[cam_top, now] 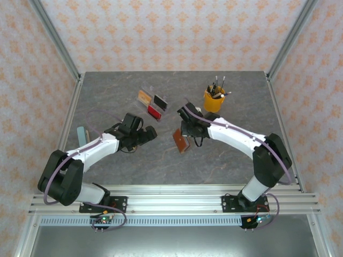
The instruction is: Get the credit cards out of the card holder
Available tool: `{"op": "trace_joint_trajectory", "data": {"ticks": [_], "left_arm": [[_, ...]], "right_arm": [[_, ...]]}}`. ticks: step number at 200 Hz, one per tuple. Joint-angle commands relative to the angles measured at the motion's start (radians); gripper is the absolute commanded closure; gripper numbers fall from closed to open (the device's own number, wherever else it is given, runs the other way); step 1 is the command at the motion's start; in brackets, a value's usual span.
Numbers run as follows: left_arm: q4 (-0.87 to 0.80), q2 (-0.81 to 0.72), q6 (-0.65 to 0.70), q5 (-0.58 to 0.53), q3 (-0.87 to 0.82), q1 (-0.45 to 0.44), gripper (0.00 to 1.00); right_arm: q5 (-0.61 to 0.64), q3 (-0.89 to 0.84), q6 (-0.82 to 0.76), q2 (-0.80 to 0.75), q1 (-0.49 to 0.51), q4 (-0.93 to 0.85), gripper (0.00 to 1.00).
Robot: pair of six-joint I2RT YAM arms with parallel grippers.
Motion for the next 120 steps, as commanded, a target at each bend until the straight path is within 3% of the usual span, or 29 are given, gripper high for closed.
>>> {"op": "trace_joint_trajectory", "data": {"ticks": [1,28,69,120], "left_arm": [[-0.025,-0.035,0.014,-0.042,0.002,0.012,0.00],[-0.009,-0.056,-0.001,-0.061,-0.031,0.014,0.00],[0.037,-0.072,-0.004,-0.039,-0.064,0.014,0.00],[0.130,-0.052,0.011,0.101,-0.075,0.014,0.00]], "right_arm": [[-0.112,0.043,-0.044,-0.015,0.008,0.013,0.93],[-0.165,0.058,-0.044,0.002,0.010,0.056,0.93],[-0.135,0.084,-0.077,0.047,0.010,0.028,0.94],[-0.032,0.072,-0.101,0.053,-0.032,-0.020,0.94]]}}
